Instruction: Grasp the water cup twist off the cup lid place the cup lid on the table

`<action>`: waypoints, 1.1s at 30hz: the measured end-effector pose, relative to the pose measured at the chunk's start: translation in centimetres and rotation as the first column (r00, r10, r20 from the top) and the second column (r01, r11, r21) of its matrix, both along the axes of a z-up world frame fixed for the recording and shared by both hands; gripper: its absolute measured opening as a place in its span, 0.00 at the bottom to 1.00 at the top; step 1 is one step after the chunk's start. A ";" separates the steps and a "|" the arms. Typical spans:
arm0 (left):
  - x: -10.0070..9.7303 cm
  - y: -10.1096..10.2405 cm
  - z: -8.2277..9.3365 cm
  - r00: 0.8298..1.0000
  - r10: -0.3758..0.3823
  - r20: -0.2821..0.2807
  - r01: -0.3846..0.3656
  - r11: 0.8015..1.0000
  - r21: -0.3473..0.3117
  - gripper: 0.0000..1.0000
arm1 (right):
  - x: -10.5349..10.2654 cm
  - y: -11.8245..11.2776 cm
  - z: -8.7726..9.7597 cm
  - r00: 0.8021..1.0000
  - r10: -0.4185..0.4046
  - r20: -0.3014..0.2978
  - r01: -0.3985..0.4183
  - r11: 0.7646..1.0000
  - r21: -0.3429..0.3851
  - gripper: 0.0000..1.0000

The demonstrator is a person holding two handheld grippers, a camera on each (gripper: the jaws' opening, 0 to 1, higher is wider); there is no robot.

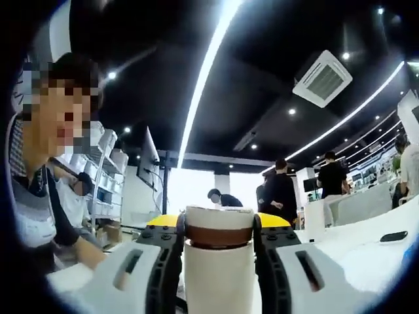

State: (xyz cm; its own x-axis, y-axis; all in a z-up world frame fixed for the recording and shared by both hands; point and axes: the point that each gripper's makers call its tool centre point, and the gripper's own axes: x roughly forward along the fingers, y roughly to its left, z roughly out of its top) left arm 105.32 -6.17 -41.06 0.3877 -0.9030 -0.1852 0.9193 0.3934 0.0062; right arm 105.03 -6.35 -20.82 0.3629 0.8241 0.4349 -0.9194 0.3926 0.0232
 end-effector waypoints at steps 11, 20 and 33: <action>-0.1 -0.1 0.1 1.000 -0.004 0.003 0.004 1.000 0.000 0.43 | 0.0 0.5 -0.6 0.999 -0.033 -0.028 0.032 0.999 -0.022 0.66; -0.2 -0.1 0.0 1.000 -0.003 0.002 0.003 1.000 0.000 0.43 | 0.1 0.8 -1.0 0.995 -0.099 -0.016 0.098 0.993 -0.062 0.73; 0.1 -0.1 0.1 1.000 -0.002 0.003 0.002 1.000 0.001 0.43 | 1.4 -0.4 -1.3 0.949 -0.314 -0.003 0.312 0.944 -0.110 0.76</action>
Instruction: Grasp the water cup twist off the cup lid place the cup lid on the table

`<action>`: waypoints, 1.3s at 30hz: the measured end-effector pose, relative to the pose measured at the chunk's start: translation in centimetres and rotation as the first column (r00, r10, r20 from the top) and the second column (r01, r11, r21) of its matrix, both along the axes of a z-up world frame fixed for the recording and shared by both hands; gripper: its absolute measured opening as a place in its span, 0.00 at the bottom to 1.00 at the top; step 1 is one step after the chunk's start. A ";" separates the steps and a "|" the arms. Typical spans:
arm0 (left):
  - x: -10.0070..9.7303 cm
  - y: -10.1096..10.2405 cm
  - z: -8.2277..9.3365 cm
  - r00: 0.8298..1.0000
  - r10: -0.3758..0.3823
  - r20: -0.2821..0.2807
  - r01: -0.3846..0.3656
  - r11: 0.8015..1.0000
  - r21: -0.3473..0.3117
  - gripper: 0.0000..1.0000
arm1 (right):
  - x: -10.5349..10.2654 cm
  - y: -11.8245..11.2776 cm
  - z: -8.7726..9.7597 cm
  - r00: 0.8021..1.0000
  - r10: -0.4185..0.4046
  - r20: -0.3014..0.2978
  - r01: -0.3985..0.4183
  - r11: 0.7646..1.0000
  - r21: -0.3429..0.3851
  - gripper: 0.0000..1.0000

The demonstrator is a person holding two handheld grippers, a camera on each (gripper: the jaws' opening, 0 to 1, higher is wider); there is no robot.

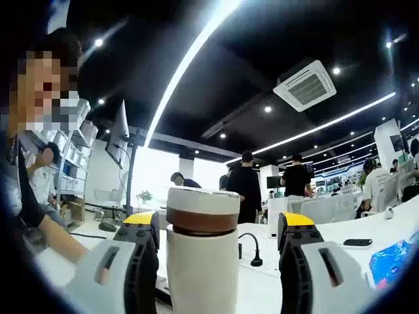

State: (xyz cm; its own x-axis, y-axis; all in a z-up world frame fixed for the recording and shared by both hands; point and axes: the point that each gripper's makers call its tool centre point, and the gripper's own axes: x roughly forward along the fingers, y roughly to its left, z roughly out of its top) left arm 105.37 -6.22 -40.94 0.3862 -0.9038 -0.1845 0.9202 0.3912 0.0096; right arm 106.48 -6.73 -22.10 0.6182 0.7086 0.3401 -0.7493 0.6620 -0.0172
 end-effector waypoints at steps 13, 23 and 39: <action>-0.1 0.0 0.1 1.000 0.001 0.001 -0.001 1.000 0.000 0.43 | -1.3 -1.0 0.4 0.961 -0.278 0.002 0.278 0.961 0.011 0.84; -0.1 0.1 0.1 1.000 0.001 0.002 -0.001 1.000 0.000 0.43 | -2.3 -0.7 0.4 0.906 -0.423 0.017 0.424 0.906 -0.014 0.80; -0.4 0.0 0.1 1.000 -0.001 0.002 0.001 1.000 0.000 0.43 | -2.5 1.0 0.5 0.861 -0.502 0.086 0.508 0.859 -0.069 0.65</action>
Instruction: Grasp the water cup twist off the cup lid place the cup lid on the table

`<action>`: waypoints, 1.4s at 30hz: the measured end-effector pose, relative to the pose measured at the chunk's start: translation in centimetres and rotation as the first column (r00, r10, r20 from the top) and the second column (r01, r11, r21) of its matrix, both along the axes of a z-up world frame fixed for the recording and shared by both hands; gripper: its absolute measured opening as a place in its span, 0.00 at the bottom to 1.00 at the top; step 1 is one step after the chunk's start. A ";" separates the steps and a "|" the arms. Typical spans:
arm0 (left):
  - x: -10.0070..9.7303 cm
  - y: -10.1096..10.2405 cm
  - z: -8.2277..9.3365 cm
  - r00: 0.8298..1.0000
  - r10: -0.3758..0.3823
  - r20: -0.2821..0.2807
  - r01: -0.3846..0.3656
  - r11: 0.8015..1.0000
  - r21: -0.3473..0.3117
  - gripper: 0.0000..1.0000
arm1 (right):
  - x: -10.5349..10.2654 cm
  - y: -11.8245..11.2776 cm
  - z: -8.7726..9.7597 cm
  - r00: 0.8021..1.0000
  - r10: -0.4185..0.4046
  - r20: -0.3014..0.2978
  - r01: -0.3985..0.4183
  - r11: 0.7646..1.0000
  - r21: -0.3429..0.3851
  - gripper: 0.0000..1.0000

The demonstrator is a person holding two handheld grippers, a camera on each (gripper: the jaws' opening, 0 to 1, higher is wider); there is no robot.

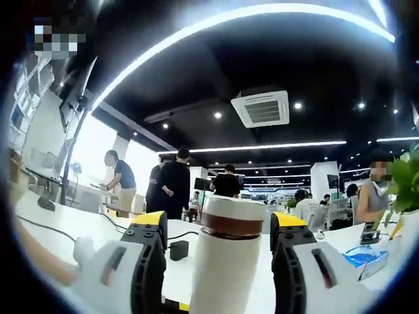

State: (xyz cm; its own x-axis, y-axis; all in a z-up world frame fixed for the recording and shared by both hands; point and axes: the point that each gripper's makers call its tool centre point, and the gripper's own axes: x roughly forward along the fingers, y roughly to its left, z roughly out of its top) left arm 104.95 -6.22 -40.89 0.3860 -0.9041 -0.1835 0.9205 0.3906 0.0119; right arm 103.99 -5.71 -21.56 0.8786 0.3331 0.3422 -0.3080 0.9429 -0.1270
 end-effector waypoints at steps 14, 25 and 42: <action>0.0 0.1 0.0 1.000 0.003 0.003 -0.003 1.000 0.000 0.43 | 1.1 -2.0 0.6 0.998 -0.062 -0.011 0.063 0.994 0.092 0.64; 0.6 0.2 0.1 1.000 0.001 0.001 -0.001 1.000 0.000 0.43 | 1.6 -0.5 1.4 1.000 -0.020 0.016 0.019 0.997 0.073 0.53; 0.8 0.3 0.2 1.000 0.001 0.001 -0.001 1.000 0.000 0.43 | 2.1 -0.7 1.8 0.997 0.063 0.036 -0.066 0.995 0.074 0.47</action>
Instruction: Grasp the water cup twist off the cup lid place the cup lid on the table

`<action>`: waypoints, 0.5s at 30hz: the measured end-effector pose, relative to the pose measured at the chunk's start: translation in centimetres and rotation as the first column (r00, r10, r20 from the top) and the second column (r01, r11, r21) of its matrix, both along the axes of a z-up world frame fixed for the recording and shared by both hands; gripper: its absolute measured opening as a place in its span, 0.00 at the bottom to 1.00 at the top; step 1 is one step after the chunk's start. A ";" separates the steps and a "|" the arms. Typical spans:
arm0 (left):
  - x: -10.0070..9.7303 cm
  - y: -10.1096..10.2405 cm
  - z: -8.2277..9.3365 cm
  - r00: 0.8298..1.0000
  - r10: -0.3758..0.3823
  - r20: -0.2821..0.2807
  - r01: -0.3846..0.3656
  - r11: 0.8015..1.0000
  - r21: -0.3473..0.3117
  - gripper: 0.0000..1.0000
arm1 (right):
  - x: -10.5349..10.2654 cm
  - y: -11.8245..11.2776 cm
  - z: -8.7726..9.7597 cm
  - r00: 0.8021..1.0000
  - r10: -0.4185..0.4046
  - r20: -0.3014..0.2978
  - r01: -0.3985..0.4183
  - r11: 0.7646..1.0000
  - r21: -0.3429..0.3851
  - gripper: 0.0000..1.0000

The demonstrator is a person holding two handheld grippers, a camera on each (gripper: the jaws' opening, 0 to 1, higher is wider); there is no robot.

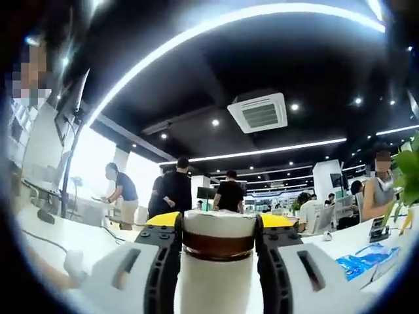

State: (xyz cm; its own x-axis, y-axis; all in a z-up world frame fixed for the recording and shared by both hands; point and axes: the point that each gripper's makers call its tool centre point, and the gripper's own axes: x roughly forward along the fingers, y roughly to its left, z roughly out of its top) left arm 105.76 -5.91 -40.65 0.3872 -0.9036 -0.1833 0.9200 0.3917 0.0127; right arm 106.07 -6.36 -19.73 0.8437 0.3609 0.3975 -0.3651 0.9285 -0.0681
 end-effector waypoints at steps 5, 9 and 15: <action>0.0 0.0 0.0 1.000 0.001 -0.001 -0.001 1.000 0.000 0.43 | 0.2 0.1 0.0 0.997 0.079 0.003 -0.079 0.996 0.046 0.47; 0.0 0.1 -0.1 1.000 0.002 -0.001 -0.002 1.000 0.000 0.43 | 0.3 0.2 -0.1 0.992 0.128 0.002 -0.127 0.989 0.073 0.47; 0.0 0.0 -0.3 1.000 0.002 -0.002 -0.002 1.000 0.000 0.43 | 0.3 0.5 -0.2 0.988 0.157 0.004 -0.157 0.985 0.069 0.47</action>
